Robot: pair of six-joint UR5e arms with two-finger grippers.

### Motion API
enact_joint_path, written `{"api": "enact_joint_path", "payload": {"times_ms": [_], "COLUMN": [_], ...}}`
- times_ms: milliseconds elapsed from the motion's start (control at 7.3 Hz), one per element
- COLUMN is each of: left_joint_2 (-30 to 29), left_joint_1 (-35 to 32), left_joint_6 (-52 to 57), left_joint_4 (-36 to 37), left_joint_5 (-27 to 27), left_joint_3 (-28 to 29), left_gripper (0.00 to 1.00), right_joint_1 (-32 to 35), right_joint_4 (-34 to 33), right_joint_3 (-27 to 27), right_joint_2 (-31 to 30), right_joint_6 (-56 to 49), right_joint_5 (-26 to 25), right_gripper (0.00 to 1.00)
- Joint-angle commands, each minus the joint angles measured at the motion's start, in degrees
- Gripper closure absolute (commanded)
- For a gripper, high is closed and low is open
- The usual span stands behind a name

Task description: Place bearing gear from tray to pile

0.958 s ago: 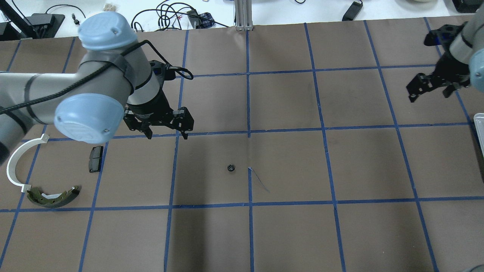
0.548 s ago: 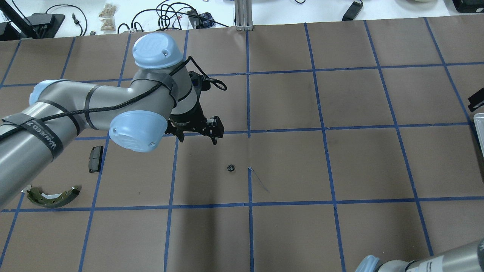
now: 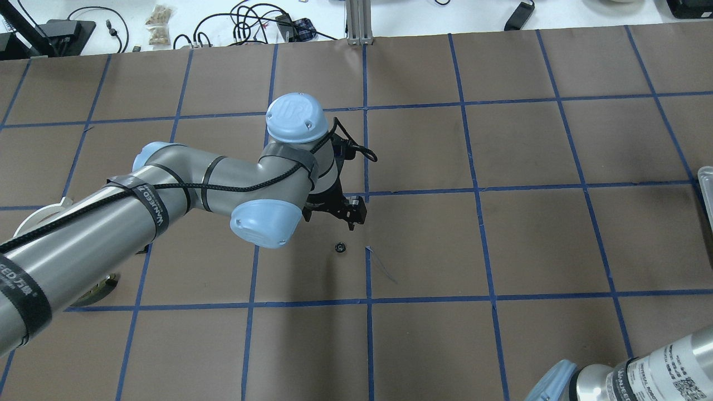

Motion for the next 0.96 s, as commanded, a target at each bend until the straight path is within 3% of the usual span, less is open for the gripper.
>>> {"api": "enact_joint_path", "payload": {"times_ms": [0, 137, 548, 685, 821], "left_joint_2": [-2.33, -2.77, -3.13, -3.13, -3.13], "left_joint_1": [-0.25, -0.25, -0.95, -0.96, -0.96], "left_joint_6": [1.81, 2.25, 2.08, 2.08, 2.08], "left_joint_4": [8.59, 9.59, 9.51, 9.34, 9.16], "left_joint_5": [-0.08, -0.16, -0.34, -0.34, -0.34], "left_joint_3": [-5.30, -5.58, -5.84, -5.93, -5.93], "left_gripper": [0.17, 0.32, 0.33, 0.33, 0.48], "right_joint_1": [-0.31, -0.40, -0.66, -0.58, -0.58], "right_joint_4": [-1.97, -2.33, -2.16, -2.16, -2.16], "right_joint_3": [-2.51, -2.95, -2.96, -2.96, -3.05], "right_joint_2": [4.20, 5.00, 5.88, 5.88, 5.80], "right_joint_6": [-3.77, -3.86, -5.80, -5.97, -5.80], "right_joint_5": [-0.39, -1.00, -3.12, -2.95, -3.12], "right_gripper": [0.11, 0.30, 0.34, 0.54, 0.73]}}
